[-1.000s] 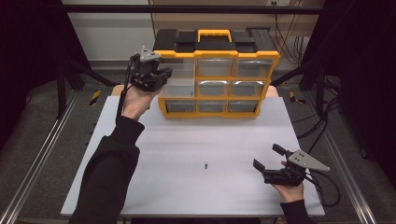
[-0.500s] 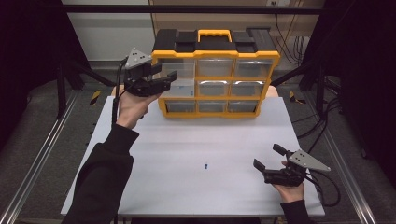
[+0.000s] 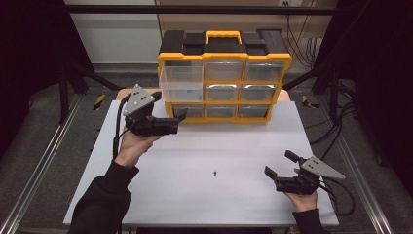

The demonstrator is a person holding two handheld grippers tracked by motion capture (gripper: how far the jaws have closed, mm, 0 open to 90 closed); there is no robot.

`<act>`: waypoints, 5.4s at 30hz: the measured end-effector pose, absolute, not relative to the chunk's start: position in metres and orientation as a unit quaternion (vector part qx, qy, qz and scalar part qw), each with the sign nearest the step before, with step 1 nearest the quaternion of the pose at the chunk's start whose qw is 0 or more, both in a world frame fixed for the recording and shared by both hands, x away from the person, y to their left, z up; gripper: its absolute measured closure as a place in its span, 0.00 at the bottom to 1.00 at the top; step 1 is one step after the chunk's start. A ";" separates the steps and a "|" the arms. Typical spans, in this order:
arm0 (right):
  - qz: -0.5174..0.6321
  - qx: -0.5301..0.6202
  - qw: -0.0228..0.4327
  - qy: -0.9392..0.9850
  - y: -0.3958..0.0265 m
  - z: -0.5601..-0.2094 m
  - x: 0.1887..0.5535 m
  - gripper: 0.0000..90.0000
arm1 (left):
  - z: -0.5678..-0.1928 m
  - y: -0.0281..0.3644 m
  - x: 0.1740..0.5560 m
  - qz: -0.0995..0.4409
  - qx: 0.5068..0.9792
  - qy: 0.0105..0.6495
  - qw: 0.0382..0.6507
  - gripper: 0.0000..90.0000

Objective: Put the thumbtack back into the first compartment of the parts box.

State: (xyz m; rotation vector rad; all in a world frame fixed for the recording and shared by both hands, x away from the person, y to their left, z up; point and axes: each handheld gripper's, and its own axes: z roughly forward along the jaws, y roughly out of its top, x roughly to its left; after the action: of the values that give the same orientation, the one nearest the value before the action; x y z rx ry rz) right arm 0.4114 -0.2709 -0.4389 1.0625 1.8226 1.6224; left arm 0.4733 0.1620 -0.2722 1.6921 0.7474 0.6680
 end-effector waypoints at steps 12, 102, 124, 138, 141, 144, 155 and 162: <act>0.587 0.389 0.240 0.669 -0.271 -0.440 0.412 0.01 | -0.331 0.164 0.460 0.248 0.723 0.330 0.554 0.02; 0.593 0.382 0.241 0.666 -0.271 -0.439 0.412 0.01 | -0.483 0.046 0.450 0.161 0.820 0.392 0.384 0.94; 0.591 0.391 0.236 0.665 -0.270 -0.439 0.412 0.01 | -0.377 0.120 0.443 0.180 0.761 0.375 0.498 0.94; 0.588 0.385 0.240 0.670 -0.270 -0.440 0.413 0.01 | -0.295 0.145 0.459 0.228 0.733 0.356 0.533 0.94; 0.590 0.389 0.235 0.668 -0.269 -0.440 0.412 0.01 | -0.279 0.143 0.465 0.236 0.736 0.349 0.530 0.94; 0.590 0.389 0.236 0.668 -0.269 -0.440 0.412 0.01 | -0.266 0.141 0.470 0.250 0.735 0.346 0.527 0.94; 0.587 0.386 0.240 0.670 -0.269 -0.441 0.413 0.01 | -0.230 0.137 0.492 0.282 0.731 0.330 0.527 0.94; 0.588 0.386 0.239 0.670 -0.269 -0.440 0.413 0.01 | -0.213 0.132 0.508 0.297 0.729 0.336 0.518 0.94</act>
State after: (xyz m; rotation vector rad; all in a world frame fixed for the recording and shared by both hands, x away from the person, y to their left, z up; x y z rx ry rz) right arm 0.4132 -0.2691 -0.4405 1.0558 1.8343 1.6103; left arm 0.5075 0.1319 -0.2133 1.7494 0.8061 0.7122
